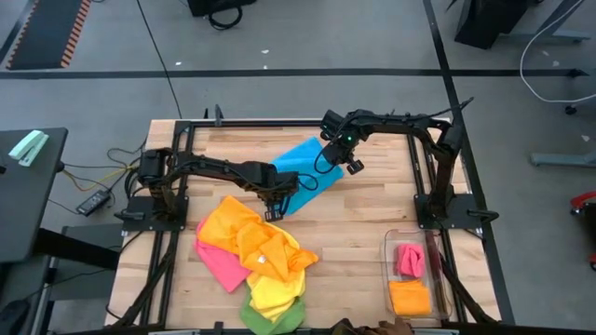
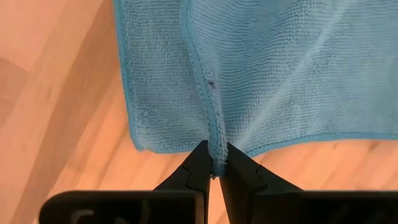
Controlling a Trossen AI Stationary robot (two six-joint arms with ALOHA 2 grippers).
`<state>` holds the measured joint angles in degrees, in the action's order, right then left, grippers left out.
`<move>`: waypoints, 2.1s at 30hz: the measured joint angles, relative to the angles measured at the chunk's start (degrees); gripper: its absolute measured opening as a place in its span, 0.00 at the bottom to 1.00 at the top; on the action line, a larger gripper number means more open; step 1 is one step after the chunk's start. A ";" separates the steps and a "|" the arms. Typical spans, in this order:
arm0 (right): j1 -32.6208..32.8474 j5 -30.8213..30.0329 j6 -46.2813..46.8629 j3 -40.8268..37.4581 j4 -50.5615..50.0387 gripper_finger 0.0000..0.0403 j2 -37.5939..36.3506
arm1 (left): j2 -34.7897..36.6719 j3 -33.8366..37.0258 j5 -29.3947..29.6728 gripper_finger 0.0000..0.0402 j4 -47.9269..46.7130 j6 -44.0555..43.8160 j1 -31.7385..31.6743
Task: Fold microfiber towels
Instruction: Fold the blue towel
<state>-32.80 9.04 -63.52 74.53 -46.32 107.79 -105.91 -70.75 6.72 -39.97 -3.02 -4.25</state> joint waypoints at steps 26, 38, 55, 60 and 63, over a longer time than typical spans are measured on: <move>1.39 -5.63 8.60 2.68 -10.40 0.09 -0.28 | 2.05 -0.23 -4.36 0.04 -1.02 0.43 0.26; 6.11 0.90 15.46 -1.24 -4.82 0.28 -0.28 | -1.33 -0.05 -5.34 0.03 1.83 -0.83 3.56; 12.04 -8.09 18.01 -4.51 1.36 0.38 -0.33 | -4.00 -0.05 -5.31 0.06 3.78 -1.10 4.33; 11.93 -9.19 19.05 -4.57 1.55 0.35 -0.33 | -4.00 -0.05 -5.29 0.10 5.34 -0.83 5.05; 11.93 -11.08 18.80 -4.57 2.58 0.32 -0.33 | -4.00 -0.05 -5.30 0.12 6.44 -0.94 5.39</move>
<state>-20.86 -2.04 -44.72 69.95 -43.73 107.46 -109.91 -70.81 1.42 -33.53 -3.97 1.13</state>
